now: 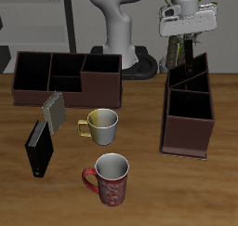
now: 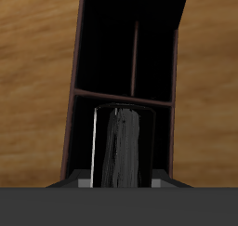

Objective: Place the left black book into the left desk caddy's left compartment

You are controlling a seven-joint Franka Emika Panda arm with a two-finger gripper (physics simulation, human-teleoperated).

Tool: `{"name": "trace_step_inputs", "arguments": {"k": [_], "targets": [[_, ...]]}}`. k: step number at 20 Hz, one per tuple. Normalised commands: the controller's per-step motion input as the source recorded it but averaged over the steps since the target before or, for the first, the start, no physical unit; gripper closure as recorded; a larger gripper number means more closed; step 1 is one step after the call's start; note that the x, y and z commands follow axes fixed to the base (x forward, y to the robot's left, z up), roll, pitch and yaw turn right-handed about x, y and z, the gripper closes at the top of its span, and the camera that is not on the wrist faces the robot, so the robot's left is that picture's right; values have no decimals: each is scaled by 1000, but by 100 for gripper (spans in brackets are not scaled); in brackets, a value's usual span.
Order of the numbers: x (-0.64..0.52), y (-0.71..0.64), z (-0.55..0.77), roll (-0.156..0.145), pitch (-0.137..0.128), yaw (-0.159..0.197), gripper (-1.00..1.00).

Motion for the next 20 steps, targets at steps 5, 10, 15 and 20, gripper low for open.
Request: {"name": "trace_step_inputs", "arguments": {"k": [5, 10, 15, 20], "targets": [[143, -19, -169, -1, 45, -8, 100], [21, 11, -122, 5, 26, 16, 100], [-37, 57, -158, 17, 46, 6, 100], [42, 45, -154, 7, 15, 26, 100]]}}
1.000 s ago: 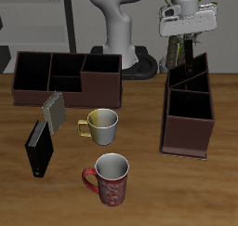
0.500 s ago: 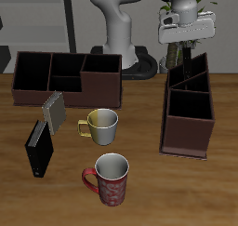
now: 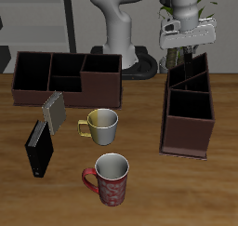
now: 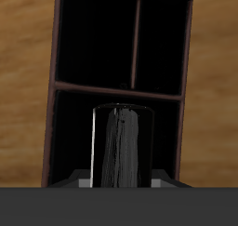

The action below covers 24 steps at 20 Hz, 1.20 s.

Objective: Place the left black book into the left desk caddy's left compartment

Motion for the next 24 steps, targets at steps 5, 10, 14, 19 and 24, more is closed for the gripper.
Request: {"name": "trace_step_inputs", "arguments": {"k": [5, 10, 14, 19, 24], "targets": [[114, -86, -233, -8, 58, -18, 100], [121, -29, -253, -11, 65, 1, 100], [28, -1, -282, 14, 80, -13, 100], [31, 111, -270, 156, 155, -75, -100], [-52, -75, 71, 114, 42, -78, -100]]}}
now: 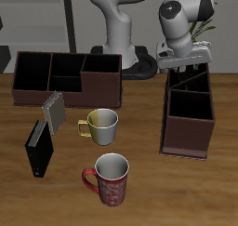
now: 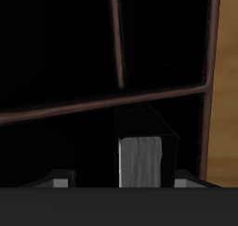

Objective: Place the left black book into the left desk caddy's left compartment

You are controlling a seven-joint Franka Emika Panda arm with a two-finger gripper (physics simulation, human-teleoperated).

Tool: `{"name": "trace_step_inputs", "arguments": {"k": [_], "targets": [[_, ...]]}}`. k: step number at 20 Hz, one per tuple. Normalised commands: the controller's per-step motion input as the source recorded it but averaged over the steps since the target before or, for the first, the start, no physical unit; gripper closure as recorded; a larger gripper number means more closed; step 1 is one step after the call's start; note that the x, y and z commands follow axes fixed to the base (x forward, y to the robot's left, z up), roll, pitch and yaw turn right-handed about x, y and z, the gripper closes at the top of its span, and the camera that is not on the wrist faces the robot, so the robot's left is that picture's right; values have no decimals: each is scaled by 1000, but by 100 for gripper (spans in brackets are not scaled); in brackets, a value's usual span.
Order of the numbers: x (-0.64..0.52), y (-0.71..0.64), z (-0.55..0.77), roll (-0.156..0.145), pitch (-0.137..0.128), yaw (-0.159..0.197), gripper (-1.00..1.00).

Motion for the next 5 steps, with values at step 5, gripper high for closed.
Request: {"name": "trace_step_inputs", "arguments": {"k": [5], "targets": [[21, -175, -79, 6, 1, -57, -100]]}}
